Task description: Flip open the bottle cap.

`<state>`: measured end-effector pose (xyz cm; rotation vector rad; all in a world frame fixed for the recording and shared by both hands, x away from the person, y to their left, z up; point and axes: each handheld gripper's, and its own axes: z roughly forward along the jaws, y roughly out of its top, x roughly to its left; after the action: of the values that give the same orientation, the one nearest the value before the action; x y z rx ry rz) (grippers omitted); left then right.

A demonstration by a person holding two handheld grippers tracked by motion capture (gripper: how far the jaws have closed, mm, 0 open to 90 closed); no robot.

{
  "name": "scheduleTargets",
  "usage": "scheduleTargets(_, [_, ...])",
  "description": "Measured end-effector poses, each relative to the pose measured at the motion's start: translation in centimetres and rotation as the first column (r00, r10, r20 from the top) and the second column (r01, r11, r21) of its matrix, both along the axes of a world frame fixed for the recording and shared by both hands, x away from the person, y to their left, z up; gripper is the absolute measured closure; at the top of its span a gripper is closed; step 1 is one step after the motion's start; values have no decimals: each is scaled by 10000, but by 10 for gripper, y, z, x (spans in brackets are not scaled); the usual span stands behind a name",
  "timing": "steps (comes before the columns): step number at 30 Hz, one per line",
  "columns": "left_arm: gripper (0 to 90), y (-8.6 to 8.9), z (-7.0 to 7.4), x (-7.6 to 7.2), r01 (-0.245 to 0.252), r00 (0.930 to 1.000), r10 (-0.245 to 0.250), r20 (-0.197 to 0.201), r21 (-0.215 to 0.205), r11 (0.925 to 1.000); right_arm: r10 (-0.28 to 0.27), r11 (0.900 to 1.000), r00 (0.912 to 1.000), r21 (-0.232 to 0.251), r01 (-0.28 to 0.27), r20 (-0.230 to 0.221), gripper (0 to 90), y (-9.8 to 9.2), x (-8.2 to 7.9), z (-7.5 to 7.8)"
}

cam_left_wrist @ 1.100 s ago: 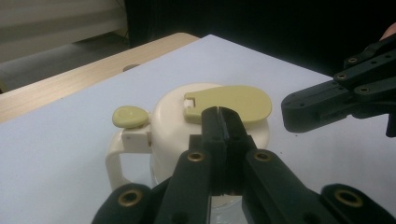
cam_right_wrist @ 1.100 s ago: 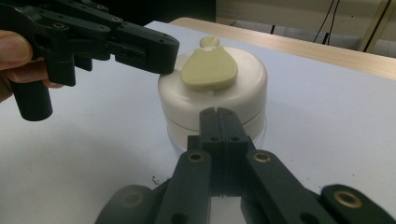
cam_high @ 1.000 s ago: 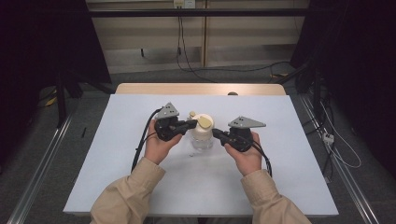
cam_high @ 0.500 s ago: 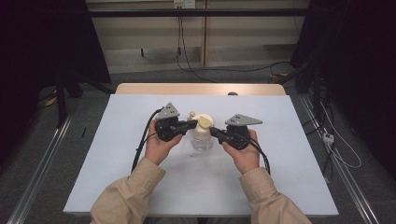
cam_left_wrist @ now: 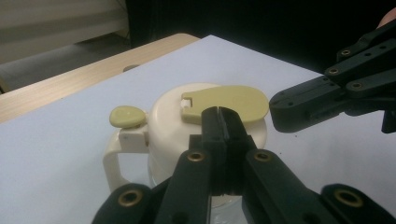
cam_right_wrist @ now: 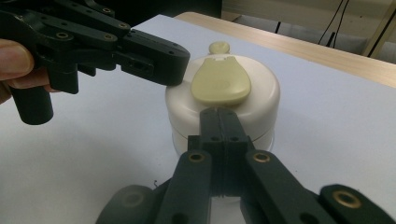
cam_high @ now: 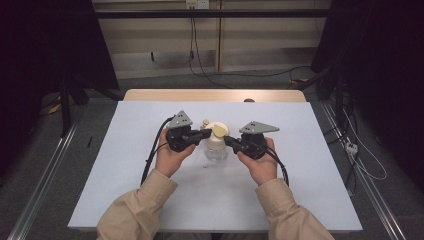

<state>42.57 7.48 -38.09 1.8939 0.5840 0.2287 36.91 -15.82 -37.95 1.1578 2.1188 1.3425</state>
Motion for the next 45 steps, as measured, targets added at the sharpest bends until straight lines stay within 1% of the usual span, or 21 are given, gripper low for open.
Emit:
scheduleTargets(18, [900, 0, 0, -1, -2, 10000, 2, 10, -18, 10000, -21, 9998, 9999, -201, 24, 124, 900, 1, 2, 1])
scheduleTargets(30, [900, -1, -1, -2, -30, 10000, 30, 45, -52, 10000, 26, 9996, 9995, -299, -17, 308, 900, 6, 4, 9])
scheduleTargets(45, [900, -1, -1, -2, -49, 10000, 49, 59, -43, 10000, 35, 9993, 9990, -379, -19, 440, 900, 8, 6, 12])
